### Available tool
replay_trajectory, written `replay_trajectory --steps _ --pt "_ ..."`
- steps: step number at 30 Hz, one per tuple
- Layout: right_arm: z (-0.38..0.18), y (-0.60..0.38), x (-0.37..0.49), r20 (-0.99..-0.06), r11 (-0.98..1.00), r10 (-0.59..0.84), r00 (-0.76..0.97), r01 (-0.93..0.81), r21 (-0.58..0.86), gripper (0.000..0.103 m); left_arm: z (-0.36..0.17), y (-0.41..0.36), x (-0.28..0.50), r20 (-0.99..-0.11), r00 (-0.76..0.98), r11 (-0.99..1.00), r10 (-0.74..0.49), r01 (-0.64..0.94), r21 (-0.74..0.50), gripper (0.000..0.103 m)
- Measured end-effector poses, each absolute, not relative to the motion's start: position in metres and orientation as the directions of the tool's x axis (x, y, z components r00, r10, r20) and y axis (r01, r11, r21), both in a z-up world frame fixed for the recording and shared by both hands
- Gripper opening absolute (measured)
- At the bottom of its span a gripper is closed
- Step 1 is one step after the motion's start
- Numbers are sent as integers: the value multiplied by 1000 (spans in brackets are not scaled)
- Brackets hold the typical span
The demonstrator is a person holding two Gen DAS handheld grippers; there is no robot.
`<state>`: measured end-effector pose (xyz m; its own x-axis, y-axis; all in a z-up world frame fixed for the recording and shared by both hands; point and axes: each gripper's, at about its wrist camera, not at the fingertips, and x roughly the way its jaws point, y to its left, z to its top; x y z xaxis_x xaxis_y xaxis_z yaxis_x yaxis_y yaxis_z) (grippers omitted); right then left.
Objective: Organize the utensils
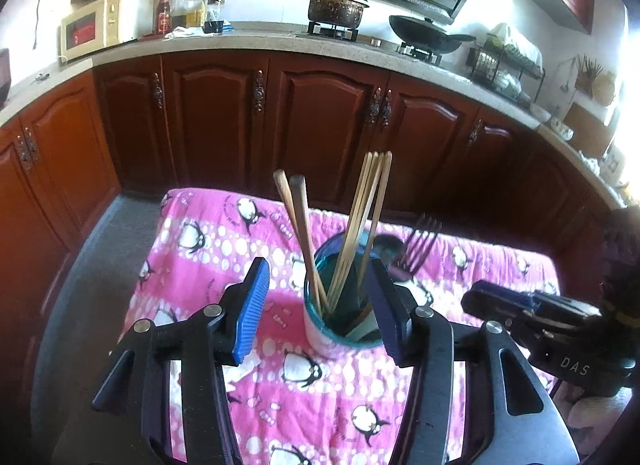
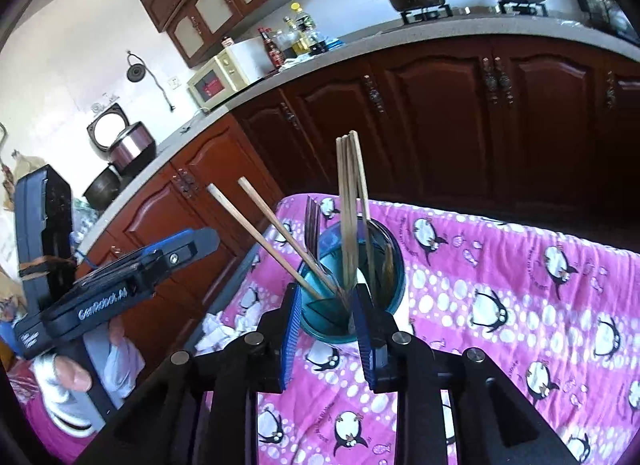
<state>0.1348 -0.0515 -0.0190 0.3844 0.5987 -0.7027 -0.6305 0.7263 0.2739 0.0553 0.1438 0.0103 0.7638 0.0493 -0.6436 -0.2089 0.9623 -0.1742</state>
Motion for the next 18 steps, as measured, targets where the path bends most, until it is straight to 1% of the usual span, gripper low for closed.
replay_trajectory --steps 3,6,8,12,18 --pt "-18 -50 124 -701 748 574 425 -621 236 26 6 139 47 -647 759 961 65 -222 -164 50" --pt "-17 -48 114 -700 772 541 466 -606 193 34 2 135 40 -651 755 956 76 -240 -166 50" --pt "-15 -47 108 -695 780 531 485 -601 176 35 0 133 34 -646 759 956 86 -246 -162 50" --pt "-14 -46 100 -690 795 507 516 -588 145 39 -1 128 22 -637 763 953 109 -263 -152 50" --pt "-5 -45 87 -675 810 488 553 -575 114 41 2 127 10 -627 767 948 139 -286 -140 50"
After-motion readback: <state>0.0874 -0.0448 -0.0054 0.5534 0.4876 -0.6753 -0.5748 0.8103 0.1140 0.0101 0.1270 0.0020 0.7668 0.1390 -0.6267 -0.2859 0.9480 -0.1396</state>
